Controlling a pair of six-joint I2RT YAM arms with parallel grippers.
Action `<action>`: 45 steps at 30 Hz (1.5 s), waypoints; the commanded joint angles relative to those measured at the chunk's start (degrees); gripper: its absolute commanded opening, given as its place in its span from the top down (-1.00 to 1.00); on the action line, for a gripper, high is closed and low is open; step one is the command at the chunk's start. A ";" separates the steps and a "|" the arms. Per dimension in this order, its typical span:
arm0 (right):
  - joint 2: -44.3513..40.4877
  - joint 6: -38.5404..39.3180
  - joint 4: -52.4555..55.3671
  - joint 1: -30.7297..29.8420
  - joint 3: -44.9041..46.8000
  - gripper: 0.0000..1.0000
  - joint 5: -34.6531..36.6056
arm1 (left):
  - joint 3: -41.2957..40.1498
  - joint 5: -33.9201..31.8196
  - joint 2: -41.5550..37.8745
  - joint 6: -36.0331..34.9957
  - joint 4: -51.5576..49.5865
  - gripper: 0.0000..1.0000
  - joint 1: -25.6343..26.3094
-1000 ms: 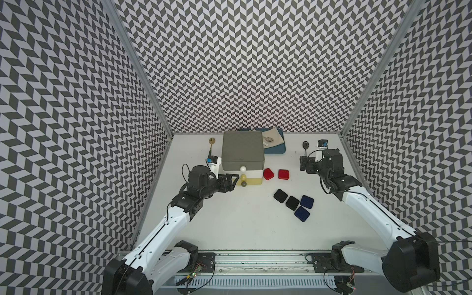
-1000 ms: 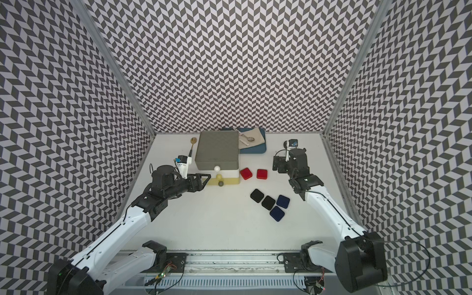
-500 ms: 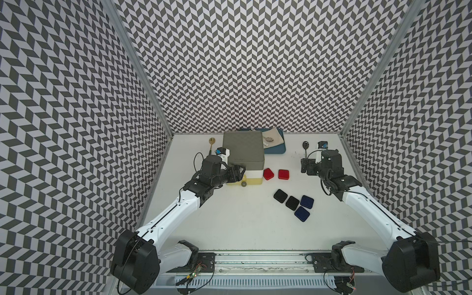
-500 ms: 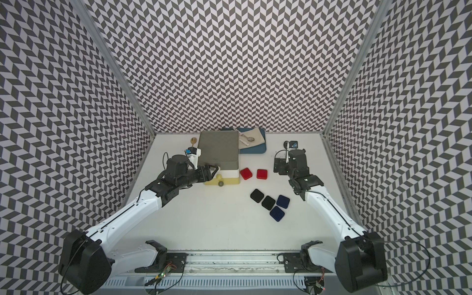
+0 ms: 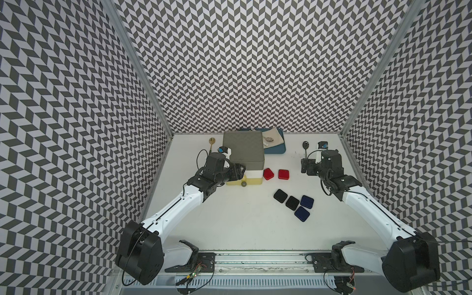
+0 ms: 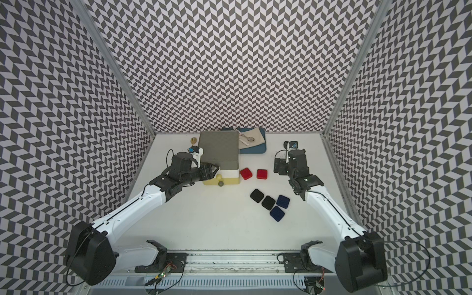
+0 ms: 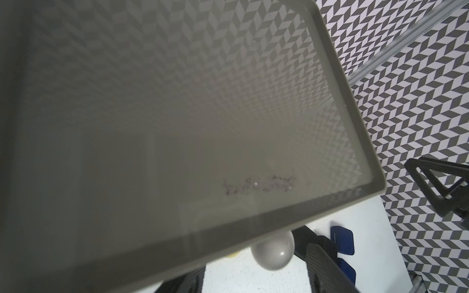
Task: Place the brooch boxes into the drawer by color
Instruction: Open the drawer in the storage box.
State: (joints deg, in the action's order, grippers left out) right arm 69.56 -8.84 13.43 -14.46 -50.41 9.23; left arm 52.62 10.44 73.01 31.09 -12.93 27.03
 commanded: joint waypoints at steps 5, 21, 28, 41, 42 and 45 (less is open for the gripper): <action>-0.44 -0.48 -1.83 -0.31 0.05 -0.88 0.01 | 3.16 -1.51 1.76 -0.06 -0.39 -0.21 1.97; -0.04 -0.28 -1.60 -0.31 0.11 -0.88 0.13 | 6.79 -7.32 5.63 -0.14 -4.29 -0.08 4.26; 0.14 -0.30 -1.48 -0.31 0.06 -0.88 -0.33 | 7.22 -8.47 6.35 -0.14 -5.08 -0.02 4.53; 0.39 -0.12 -0.87 -0.31 -0.47 -0.87 -0.77 | 8.30 -9.26 7.49 -0.50 -5.44 0.12 4.70; 0.40 -0.12 -0.86 -0.33 -0.56 -0.88 -0.79 | 8.29 -9.42 7.52 -0.49 -5.35 0.12 4.70; 0.49 -0.04 -0.77 -0.31 -0.65 -0.88 -0.78 | 8.47 -9.81 7.51 -0.38 -5.18 0.11 4.70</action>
State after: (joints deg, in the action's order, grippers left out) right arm 69.67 -9.04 13.76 -14.46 -50.41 8.95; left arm 59.05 2.61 80.12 31.07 -18.87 31.86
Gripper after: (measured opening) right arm 0.938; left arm 0.443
